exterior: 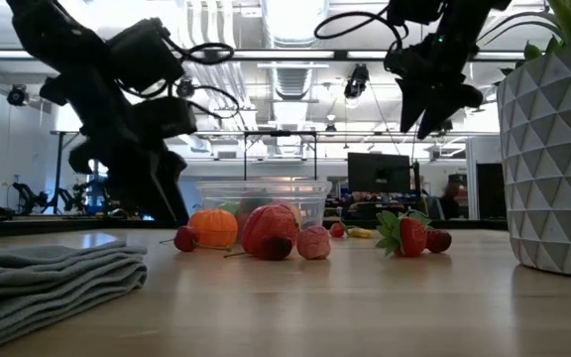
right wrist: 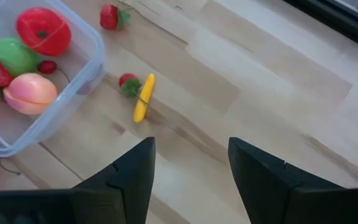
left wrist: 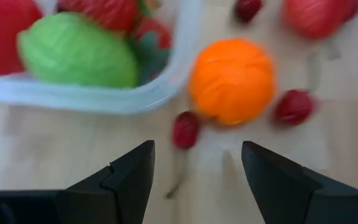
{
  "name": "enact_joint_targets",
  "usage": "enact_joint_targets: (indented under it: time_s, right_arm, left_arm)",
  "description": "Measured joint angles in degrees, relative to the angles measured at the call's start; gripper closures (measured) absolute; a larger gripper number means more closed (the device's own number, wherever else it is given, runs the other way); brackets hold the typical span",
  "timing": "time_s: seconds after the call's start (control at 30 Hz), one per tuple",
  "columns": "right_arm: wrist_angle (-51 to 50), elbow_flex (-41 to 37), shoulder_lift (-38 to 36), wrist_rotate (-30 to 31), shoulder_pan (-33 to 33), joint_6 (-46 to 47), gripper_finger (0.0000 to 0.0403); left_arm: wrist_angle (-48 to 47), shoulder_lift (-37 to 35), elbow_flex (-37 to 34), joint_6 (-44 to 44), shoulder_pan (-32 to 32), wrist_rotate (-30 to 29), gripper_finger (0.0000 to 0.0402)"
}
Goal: Pick and placing Produce into tupperware
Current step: Put the red cherry into the transparent bin
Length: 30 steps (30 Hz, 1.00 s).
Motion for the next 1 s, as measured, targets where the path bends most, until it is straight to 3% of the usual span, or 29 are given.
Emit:
enact_joint_targets:
  time_s: [0.1, 0.57, 1.0]
  right_arm:
    - [-0.07, 0.38, 0.00, 0.07, 0.00, -0.12, 0.0207]
    - [-0.14, 0.24, 0.00, 0.20, 0.00, -1.11, 0.0207]
    - [-0.14, 0.18, 0.00, 0.20, 0.00, -1.13, 0.0207]
  left_arm:
    - [0.13, 1.85, 0.16, -0.04, 0.02, -3.29, 0.0176]
    - [5.55, 7.11, 2.38, -0.08, 0.00, -2.38, 0.0178]
    - [3.58, 7.00, 2.38, -0.12, 0.01, -0.15, 0.0285]
